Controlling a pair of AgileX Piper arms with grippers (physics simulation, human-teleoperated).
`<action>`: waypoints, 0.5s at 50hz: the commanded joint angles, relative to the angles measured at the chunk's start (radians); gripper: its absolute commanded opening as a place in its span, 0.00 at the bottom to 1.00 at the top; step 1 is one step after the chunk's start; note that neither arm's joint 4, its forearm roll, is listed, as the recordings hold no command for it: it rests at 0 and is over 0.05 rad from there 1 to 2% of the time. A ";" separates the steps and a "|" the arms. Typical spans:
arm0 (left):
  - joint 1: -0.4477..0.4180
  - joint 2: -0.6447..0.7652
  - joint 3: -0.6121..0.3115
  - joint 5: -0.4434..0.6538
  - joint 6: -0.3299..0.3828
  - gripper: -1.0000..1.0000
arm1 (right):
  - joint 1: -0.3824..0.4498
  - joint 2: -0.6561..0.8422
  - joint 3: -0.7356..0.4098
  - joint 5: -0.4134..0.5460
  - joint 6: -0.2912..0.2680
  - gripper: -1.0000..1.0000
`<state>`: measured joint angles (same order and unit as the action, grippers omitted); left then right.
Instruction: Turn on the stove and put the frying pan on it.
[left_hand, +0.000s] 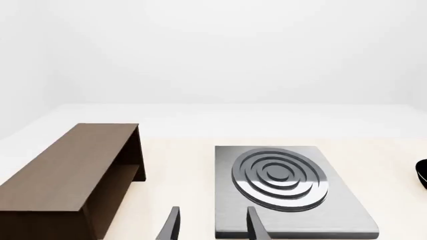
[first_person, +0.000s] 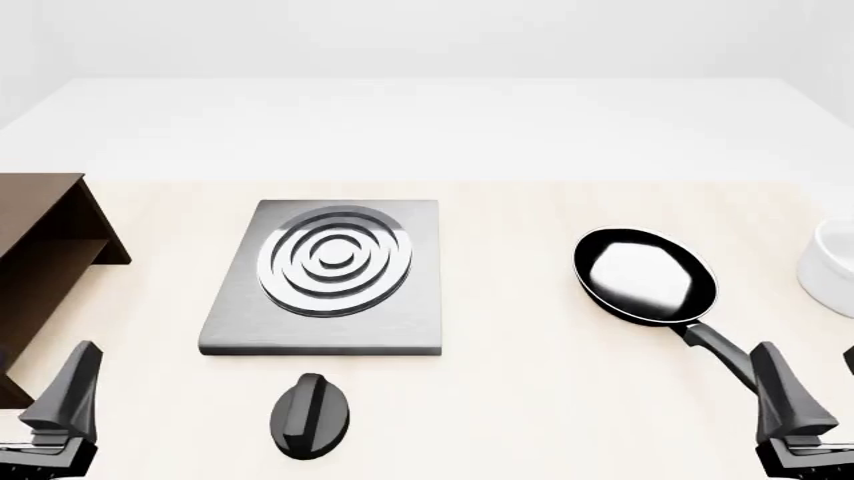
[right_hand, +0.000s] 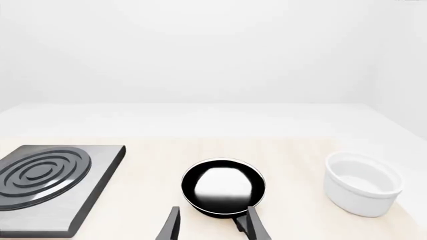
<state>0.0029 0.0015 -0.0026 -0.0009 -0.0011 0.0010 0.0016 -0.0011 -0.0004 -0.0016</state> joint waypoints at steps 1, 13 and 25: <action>0.007 0.001 -0.006 -0.001 -0.002 1.00 | 0.010 0.001 -0.003 0.001 0.003 1.00; -0.005 0.002 -0.084 0.085 0.038 1.00 | 0.026 0.003 0.000 0.004 -0.028 1.00; -0.130 0.344 -0.397 0.281 0.111 1.00 | 0.050 0.011 0.001 0.010 -0.044 1.00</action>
<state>-0.0594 0.1440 -0.2105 0.1540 0.0769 0.0341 0.0050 -0.0008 0.0039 -0.0451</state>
